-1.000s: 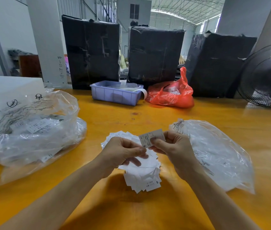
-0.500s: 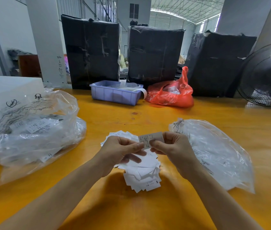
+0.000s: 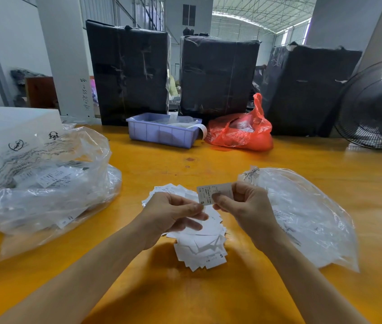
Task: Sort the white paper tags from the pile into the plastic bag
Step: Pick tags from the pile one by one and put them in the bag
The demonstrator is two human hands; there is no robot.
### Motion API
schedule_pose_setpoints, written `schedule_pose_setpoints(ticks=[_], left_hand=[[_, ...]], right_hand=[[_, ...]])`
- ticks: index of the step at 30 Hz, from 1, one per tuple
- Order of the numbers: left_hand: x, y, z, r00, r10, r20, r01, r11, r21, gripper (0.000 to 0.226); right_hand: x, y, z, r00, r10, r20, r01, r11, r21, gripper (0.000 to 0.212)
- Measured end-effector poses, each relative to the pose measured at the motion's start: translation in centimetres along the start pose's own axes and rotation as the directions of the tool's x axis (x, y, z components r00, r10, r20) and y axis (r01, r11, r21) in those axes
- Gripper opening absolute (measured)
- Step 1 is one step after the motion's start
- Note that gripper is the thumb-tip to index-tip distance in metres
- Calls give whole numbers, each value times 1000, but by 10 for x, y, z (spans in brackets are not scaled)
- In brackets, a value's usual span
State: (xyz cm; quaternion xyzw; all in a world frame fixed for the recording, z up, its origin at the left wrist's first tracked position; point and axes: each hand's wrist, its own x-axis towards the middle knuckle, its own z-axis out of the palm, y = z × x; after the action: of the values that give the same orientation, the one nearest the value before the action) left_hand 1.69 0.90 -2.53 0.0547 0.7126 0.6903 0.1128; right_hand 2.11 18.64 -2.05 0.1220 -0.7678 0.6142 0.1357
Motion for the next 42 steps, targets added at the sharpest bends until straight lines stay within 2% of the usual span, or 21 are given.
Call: schedule_pose_setpoints(ticks=[2,6,10,16,21,26,32,38,40,42], left_hand=[[0,0,0,1000,2,9,-2,1000,-3,20],[0,0,1,1000,10,24,-10,1000,-19,25],[0,0,0,1000,21,16,-21,1000,-16,26],[0,-1,0,1000,14,7,-14,1000,-23,19],[0,-1,0,1000,13,10,-13,1000,-24,18],[0,-1,0,1000,10,10,-9,1000,-21,18],[1,-2,0,1000,14,-18,-14,1000,2,13],[2,-5,1,995,68,-71,-64,996,55,10],[2,-5,2,994,79,-74,-73,994,75,16],[2,-5,3,993,83,-80,-75,993,96,32]], right_hand=[[-1,-1,1,1000,-25,5,25,999,-46,7],[0,-2,2,998,-46,-43,46,999,-17,14],[-1,-2,3,999,-51,-13,50,998,-29,14],[1,-1,0,998,-26,-55,29,997,66,12],[0,1,3,999,-54,-7,54,998,-10,12],[0,1,3,996,-85,-25,83,995,-60,14],[0,3,4,997,-56,53,63,990,-129,4],[0,4,2,969,90,230,-48,982,-183,5],[0,4,1,950,129,283,-77,980,-186,9],[0,4,1,936,163,311,-114,979,-172,16]])
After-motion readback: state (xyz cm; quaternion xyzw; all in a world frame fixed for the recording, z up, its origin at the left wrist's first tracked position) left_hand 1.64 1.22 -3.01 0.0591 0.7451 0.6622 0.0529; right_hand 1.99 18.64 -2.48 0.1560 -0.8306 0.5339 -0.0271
